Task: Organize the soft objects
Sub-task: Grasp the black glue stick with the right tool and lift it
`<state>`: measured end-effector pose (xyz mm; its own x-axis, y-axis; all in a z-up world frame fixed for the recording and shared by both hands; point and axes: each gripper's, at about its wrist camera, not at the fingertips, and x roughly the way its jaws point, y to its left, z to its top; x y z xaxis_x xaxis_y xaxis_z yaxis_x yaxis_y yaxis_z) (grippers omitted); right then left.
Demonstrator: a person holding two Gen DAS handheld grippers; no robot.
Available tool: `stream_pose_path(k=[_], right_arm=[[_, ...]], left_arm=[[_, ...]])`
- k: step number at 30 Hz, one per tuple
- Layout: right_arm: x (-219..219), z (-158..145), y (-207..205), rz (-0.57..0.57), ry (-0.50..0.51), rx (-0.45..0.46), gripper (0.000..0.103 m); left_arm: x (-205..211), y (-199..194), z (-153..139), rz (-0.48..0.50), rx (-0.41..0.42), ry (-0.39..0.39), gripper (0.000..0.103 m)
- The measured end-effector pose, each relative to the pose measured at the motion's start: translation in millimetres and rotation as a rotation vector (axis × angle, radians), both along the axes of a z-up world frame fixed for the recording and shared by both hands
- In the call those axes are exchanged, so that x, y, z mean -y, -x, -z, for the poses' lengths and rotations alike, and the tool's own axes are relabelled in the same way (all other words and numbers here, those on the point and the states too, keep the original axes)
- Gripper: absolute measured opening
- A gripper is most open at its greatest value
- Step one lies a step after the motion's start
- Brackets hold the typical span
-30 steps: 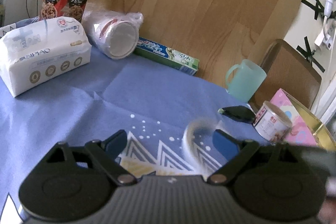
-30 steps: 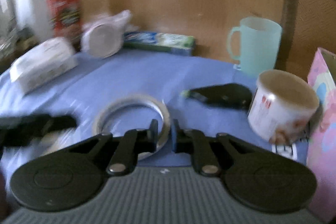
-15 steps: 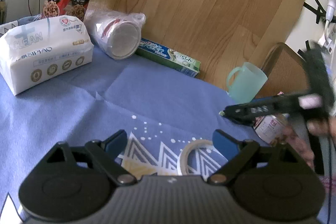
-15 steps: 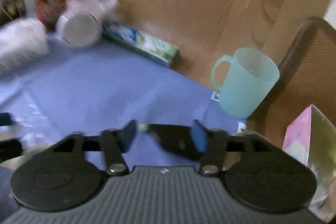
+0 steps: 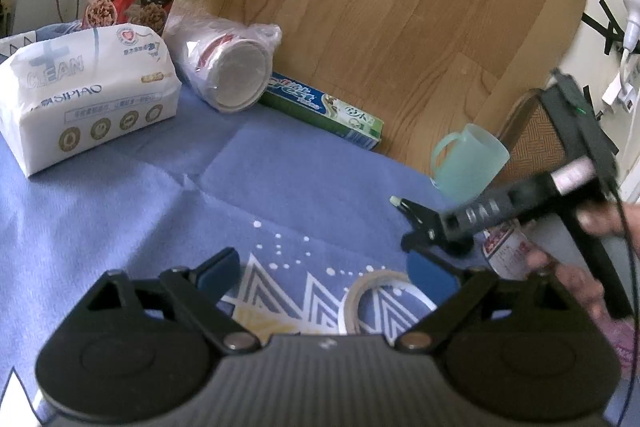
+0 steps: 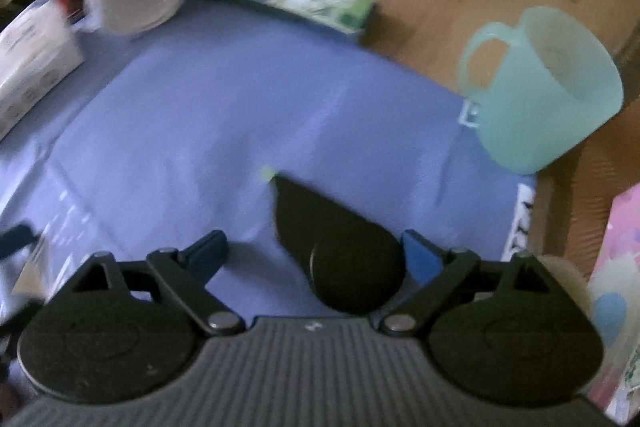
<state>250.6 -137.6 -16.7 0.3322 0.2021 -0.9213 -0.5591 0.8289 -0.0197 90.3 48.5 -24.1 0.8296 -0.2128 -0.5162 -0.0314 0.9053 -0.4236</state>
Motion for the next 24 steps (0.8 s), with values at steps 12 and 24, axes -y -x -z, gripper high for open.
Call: stream_pose_path(k=[12,24], right_arm=[[16,-3,52,-0.012,-0.104,0.235,0.068],[48,5,86,0.126,-0.231,0.302,0.052]], left_arm=[[0,2,-1,-0.020,0.007,-0.011,0.096],[8,6,-6,-0.002,0.046,-0.062,0.094]])
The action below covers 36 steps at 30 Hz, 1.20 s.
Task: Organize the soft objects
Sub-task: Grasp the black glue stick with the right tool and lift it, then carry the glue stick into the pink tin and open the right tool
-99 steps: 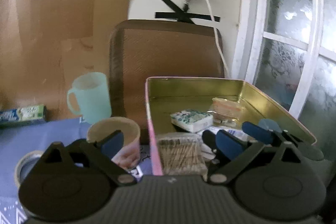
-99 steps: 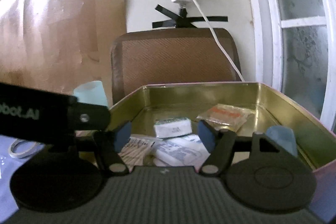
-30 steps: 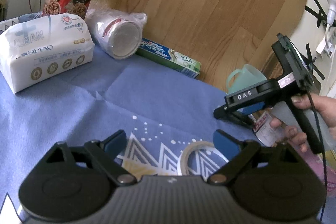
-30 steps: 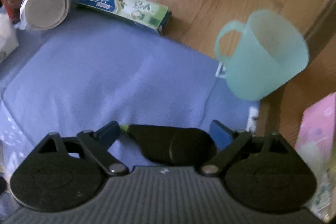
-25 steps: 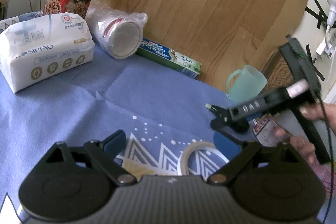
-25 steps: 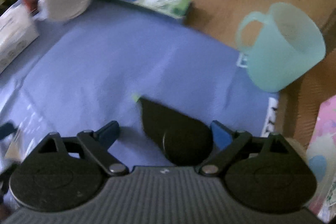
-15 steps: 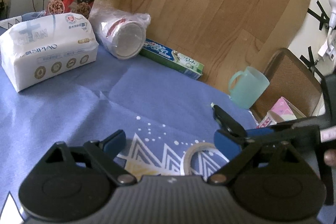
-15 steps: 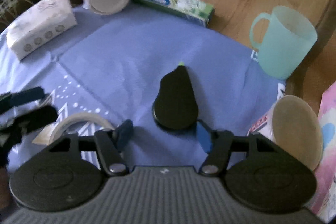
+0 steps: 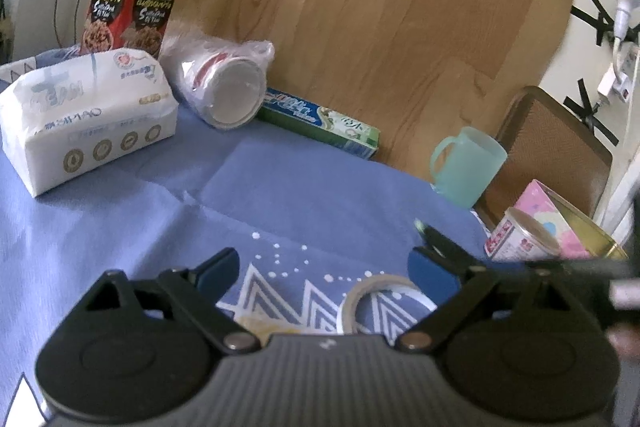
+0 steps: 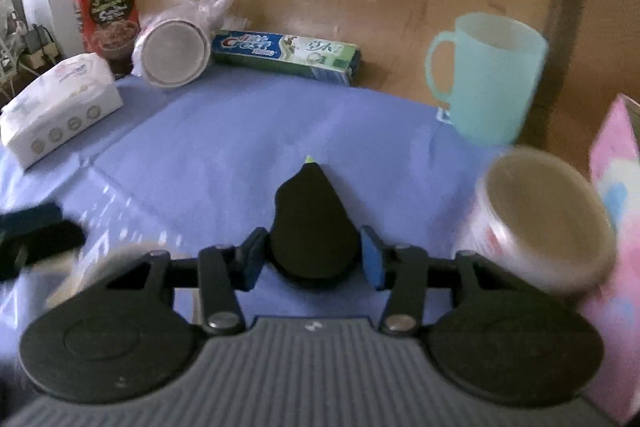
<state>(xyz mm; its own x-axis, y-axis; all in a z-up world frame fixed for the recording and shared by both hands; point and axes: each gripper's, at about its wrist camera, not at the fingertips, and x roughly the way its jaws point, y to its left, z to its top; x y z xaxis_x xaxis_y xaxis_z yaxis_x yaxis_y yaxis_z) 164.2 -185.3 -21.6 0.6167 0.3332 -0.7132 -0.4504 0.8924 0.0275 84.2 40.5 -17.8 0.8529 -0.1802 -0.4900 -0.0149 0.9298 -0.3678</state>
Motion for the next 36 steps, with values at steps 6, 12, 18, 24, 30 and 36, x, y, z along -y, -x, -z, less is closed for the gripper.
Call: stream_pose_path(k=[6,12,18,24,30,36], right_arm=[[39,-1,84,0.024,-0.018,0.053,0.052],[62,-1,149,0.080,-0.086,0.071,0.052],[57,6,168,0.074,-0.059,0.129,0.055],[63,10,173,0.064,-0.066,0.153,0.060],[64,14,179,0.063,-0.080,0.181,0.062],[68,11,187,0.074,-0.096,0.238,0.051]], left_arm=[[11,6,-5,0.048,0.036,-0.051,0.082],[46,18,-20,0.210,-0.017,-0.043,0.081],[96,28,-28,0.448,-0.099,-0.028,0.086],[119,35,-15,0.525,-0.189,-0.012,0.084],[134,32,-10,0.561,-0.225,-0.015,0.074],[156,27,-16,0.590,-0.212,-0.036,0.057]])
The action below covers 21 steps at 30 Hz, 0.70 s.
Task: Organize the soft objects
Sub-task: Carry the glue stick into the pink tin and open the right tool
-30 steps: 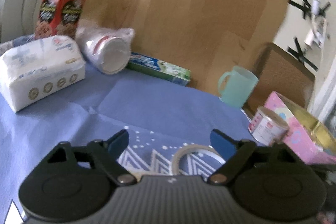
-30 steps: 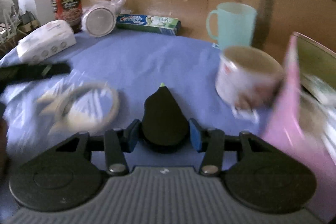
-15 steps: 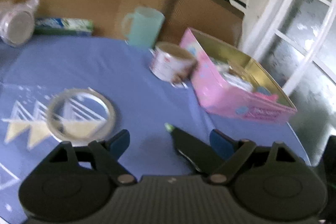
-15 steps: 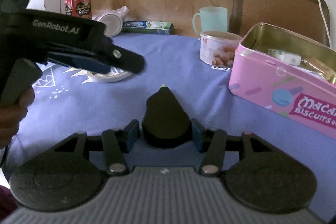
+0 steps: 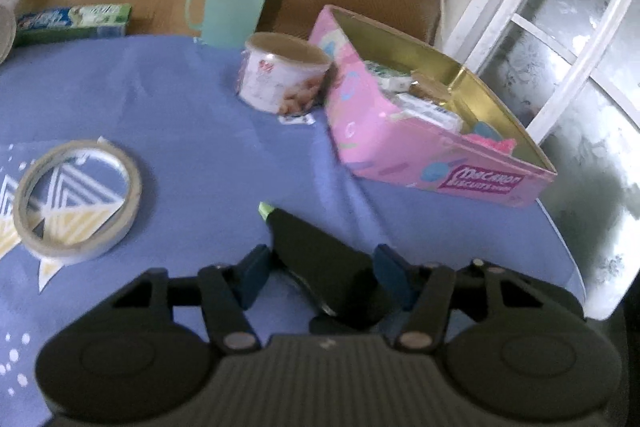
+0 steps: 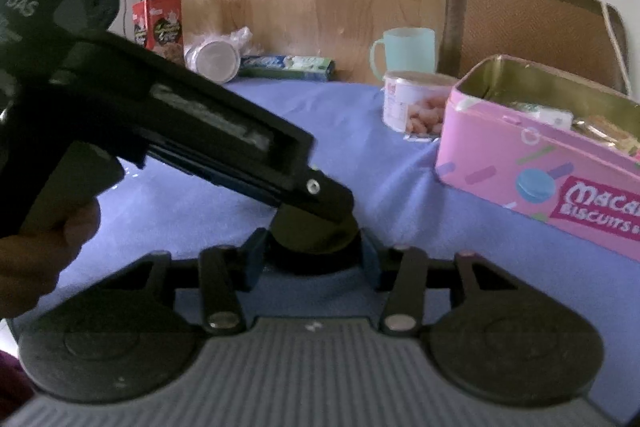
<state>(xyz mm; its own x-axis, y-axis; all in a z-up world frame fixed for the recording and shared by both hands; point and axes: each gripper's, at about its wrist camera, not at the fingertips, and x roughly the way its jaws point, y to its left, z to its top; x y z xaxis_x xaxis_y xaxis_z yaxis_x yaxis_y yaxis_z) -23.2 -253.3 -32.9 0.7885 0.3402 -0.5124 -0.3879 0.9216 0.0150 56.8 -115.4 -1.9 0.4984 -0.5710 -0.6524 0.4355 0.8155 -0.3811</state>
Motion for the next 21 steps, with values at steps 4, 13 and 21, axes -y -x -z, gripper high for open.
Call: stream_pose_path(k=[4,13,21], right_arm=[[13,-14,12,0.065,-0.004,0.133,0.051],[71,-42,-4,0.308,0.047,0.311,0.051],[139,-26,-50,0.620,0.111,0.265,0.060]], left_arm=[[17,0,-30,0.053,0.086,0.032,0.057],[114,-25,-80,0.221,0.260,0.051,0.057],[188,-52,-53,0.227,0.257,-0.070,0.067]])
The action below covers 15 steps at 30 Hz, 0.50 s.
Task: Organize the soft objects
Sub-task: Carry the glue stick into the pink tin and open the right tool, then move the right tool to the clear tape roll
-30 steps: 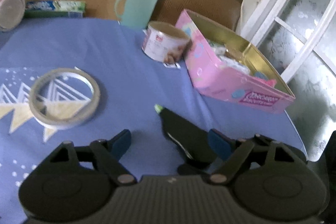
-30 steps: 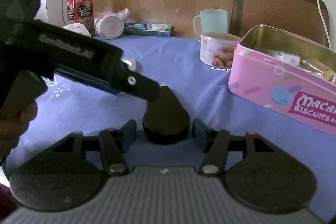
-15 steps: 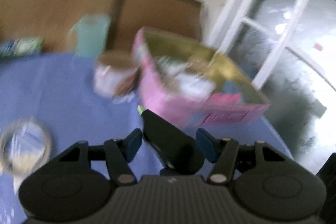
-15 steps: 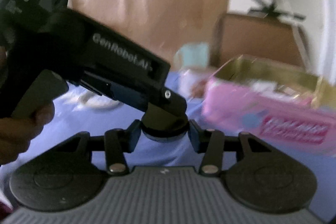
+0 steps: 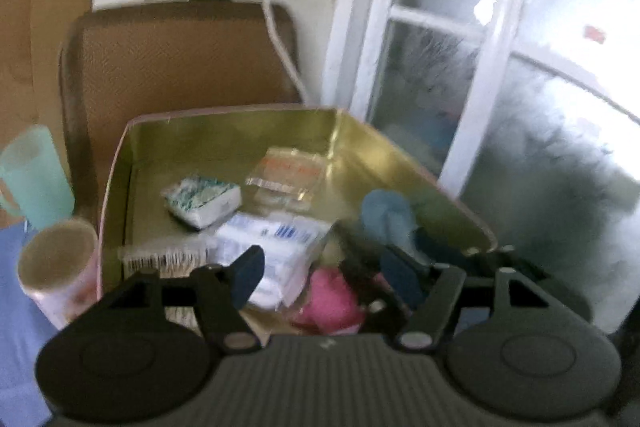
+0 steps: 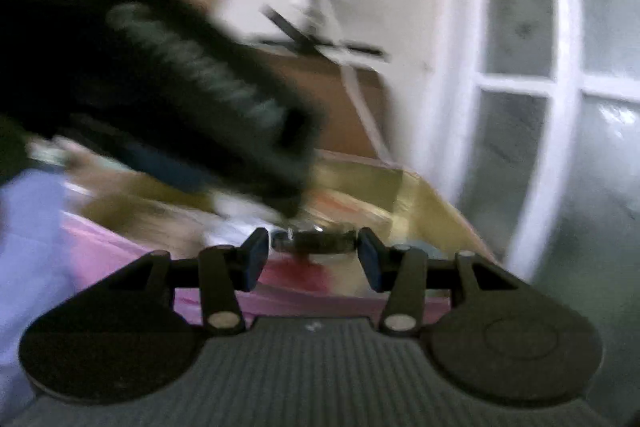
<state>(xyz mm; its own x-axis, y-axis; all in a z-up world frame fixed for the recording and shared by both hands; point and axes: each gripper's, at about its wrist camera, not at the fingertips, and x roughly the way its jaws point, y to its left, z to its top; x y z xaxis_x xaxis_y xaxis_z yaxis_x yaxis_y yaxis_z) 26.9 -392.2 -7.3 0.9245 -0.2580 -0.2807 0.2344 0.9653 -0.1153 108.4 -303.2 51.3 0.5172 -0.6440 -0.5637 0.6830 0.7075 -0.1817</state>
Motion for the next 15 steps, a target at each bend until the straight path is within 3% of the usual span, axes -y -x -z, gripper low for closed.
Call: stream_pose_path(k=[2,6,11,15], right_arm=[[9,1,8,-0.013,-0.082,0.018,0.065],[-2,6,24,-0.018,-0.051,0.076,0.073],[-15,4,39,-0.061,-0.051,0.108,0.073],[-30,3,46,-0.116,-0.045,0.096,0.073]], left_arm=[[-10,-2,3,0.003,-0.030,0.034,0.073],[-25,9,-1,-0.019,0.009,0.032,0.077],[-54,32,-9,-0.038,0.073,0.052,0.076],[-100,47,-9,-0.077,0.086,0.096,0.076]])
